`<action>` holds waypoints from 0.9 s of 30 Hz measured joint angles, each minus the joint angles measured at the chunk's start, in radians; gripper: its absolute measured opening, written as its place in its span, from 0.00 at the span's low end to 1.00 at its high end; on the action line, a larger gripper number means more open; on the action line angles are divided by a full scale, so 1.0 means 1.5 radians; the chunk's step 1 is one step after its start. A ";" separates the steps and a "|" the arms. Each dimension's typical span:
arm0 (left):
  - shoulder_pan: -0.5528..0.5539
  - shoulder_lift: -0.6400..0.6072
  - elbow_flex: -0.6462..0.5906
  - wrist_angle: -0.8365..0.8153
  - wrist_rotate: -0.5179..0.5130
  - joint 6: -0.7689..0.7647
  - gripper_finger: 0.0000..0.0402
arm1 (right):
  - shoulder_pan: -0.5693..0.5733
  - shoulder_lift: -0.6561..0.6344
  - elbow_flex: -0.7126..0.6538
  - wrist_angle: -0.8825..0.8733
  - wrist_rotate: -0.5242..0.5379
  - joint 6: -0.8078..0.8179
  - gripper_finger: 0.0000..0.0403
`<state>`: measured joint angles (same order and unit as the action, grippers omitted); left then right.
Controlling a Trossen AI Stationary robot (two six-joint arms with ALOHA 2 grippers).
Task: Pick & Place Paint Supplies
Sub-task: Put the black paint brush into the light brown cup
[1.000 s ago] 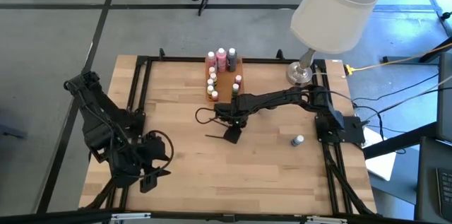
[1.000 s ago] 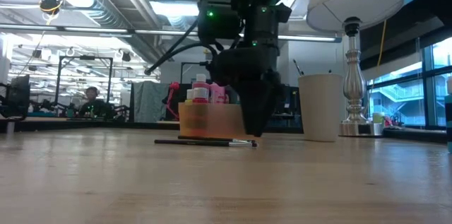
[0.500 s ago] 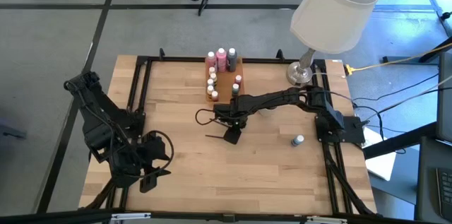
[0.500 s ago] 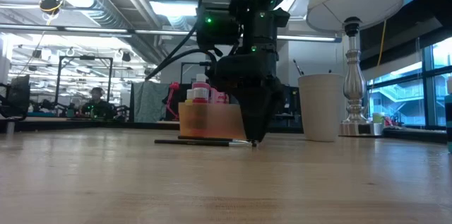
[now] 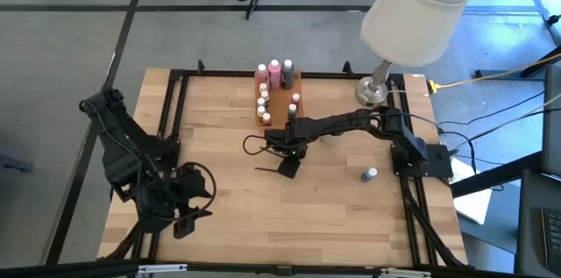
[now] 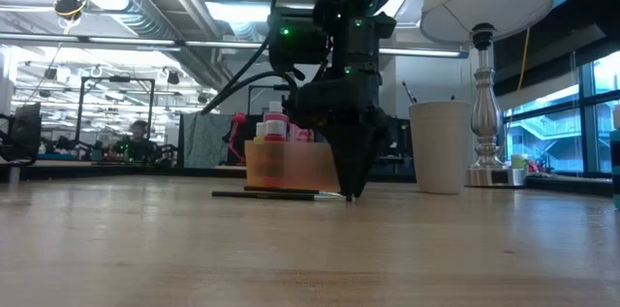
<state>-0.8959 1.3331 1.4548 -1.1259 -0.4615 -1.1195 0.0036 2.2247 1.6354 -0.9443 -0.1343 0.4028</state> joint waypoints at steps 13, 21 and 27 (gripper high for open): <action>0.001 0.000 0.000 -0.003 -0.012 0.005 0.55 | 0.005 -0.001 -0.003 0.016 0.002 0.000 0.31; 0.001 0.000 0.000 -0.006 -0.015 0.005 0.55 | 0.010 -0.001 -0.003 0.025 0.022 -0.007 0.31; 0.001 0.000 0.000 -0.005 -0.029 0.005 0.55 | 0.010 -0.001 -0.003 0.025 0.020 -0.009 0.31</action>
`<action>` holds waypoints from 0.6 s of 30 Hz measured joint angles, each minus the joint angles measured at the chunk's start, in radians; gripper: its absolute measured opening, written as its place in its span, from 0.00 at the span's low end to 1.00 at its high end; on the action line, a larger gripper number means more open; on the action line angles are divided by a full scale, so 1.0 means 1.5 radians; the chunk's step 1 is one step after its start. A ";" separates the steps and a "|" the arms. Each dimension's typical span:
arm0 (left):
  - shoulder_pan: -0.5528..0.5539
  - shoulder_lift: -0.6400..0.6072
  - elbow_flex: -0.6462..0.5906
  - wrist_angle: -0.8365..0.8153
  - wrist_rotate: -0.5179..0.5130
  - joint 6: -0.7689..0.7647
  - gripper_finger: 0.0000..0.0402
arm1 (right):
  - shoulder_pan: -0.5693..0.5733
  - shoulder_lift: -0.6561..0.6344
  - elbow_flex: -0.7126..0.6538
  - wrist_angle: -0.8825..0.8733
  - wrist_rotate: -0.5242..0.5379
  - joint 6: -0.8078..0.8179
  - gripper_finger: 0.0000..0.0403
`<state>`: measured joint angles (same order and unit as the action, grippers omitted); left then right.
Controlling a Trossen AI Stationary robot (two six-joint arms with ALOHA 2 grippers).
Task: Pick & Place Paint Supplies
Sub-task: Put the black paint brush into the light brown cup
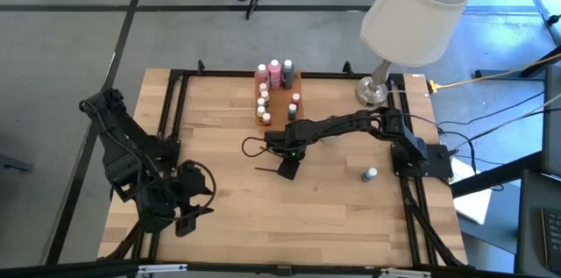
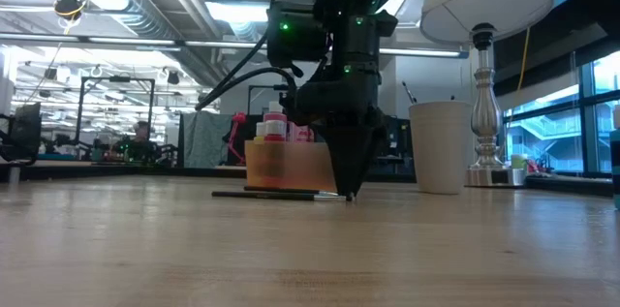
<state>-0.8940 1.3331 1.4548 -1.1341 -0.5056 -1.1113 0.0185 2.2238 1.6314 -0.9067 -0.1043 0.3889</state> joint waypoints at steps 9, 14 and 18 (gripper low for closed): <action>0.010 0.000 0.000 0.000 0.004 0.000 0.55 | 0.000 0.000 0.000 0.001 0.000 -0.007 0.31; 0.009 0.000 0.000 0.000 0.005 0.000 0.55 | 0.000 0.000 0.000 0.001 0.000 -0.008 0.27; 0.010 0.000 0.000 0.001 0.005 0.000 0.55 | 0.000 0.000 0.000 0.000 0.000 -0.011 0.23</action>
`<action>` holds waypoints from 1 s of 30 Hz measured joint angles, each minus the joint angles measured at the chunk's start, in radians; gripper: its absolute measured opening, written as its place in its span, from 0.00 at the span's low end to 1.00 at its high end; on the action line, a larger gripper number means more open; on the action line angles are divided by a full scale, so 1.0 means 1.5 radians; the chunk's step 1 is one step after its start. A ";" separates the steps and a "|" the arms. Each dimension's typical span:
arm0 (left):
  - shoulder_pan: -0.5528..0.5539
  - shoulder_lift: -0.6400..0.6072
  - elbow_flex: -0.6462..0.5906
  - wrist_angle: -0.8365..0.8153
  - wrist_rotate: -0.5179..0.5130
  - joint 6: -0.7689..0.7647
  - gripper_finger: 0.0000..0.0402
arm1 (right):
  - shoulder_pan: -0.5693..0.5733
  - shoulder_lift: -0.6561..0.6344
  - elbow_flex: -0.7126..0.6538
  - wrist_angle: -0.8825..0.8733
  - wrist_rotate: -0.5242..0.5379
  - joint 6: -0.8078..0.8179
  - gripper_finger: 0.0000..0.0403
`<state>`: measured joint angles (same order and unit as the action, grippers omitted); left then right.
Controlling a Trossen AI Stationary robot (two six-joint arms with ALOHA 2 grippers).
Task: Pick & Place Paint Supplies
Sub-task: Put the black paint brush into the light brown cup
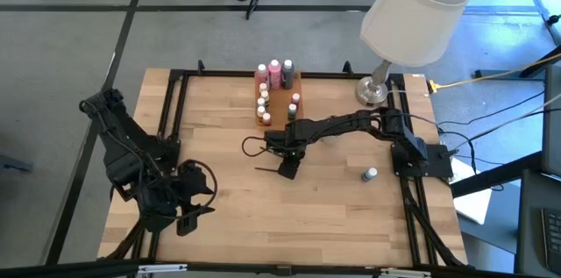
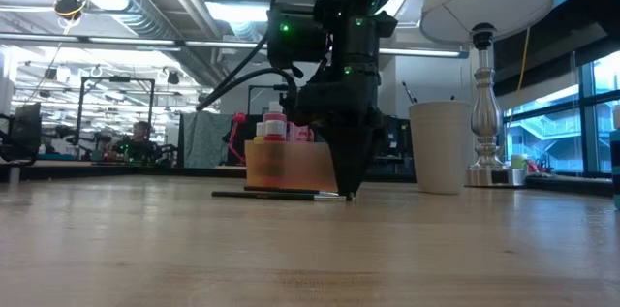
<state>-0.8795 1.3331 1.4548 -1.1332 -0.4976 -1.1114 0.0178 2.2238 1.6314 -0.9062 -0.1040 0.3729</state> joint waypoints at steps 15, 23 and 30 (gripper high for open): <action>0.000 0.000 0.000 0.000 0.000 0.000 0.55 | -0.001 0.014 0.004 -0.024 -0.001 -0.015 0.01; 0.000 0.000 0.000 0.000 0.000 0.000 0.55 | 0.004 0.000 0.001 -0.026 0.005 -0.004 0.00; 0.000 0.000 0.000 0.000 0.000 0.005 0.55 | 0.016 -0.040 0.035 -0.078 0.005 0.008 0.00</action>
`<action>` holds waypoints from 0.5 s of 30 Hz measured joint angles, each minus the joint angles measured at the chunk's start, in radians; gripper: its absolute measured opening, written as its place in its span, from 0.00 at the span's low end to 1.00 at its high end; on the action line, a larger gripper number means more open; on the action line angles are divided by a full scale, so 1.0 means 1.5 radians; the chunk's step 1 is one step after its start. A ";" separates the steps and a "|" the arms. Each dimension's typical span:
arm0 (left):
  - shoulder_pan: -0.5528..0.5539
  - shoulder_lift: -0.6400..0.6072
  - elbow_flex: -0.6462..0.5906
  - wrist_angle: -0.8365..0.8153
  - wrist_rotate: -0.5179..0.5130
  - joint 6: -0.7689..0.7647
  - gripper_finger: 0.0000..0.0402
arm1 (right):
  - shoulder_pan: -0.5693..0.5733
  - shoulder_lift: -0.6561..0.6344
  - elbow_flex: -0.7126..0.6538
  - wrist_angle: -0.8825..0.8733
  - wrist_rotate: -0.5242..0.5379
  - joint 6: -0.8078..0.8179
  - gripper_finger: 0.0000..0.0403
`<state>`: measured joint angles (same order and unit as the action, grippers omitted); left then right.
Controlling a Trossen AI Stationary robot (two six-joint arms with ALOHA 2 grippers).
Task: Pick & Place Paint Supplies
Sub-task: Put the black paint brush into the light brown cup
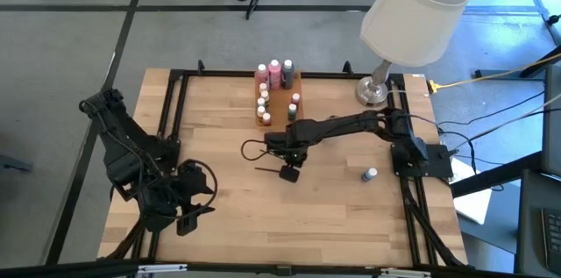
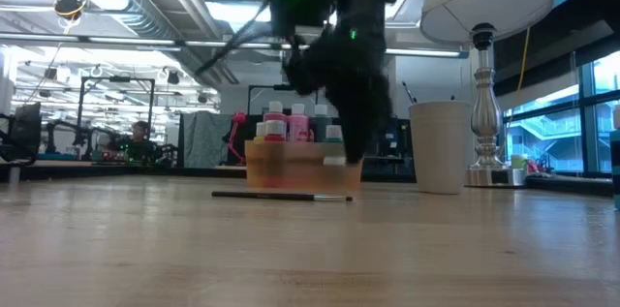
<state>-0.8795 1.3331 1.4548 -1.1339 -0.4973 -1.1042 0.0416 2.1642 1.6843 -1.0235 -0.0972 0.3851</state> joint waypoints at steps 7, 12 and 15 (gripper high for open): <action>0.000 0.000 0.000 -0.007 0.000 0.002 0.55 | 0.033 -0.005 0.118 -0.134 0.008 -0.005 0.00; 0.000 0.000 0.000 -0.013 0.001 0.008 0.55 | 0.057 -0.006 0.238 -0.314 0.038 -0.005 0.00; -0.001 0.000 0.000 -0.017 0.001 0.012 0.55 | 0.069 -0.012 0.296 -0.365 0.041 -0.001 0.00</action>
<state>-0.8810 1.3327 1.4548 -1.1601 -0.4965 -1.0859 0.1447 2.1456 2.1285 -1.5705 -0.0362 0.3841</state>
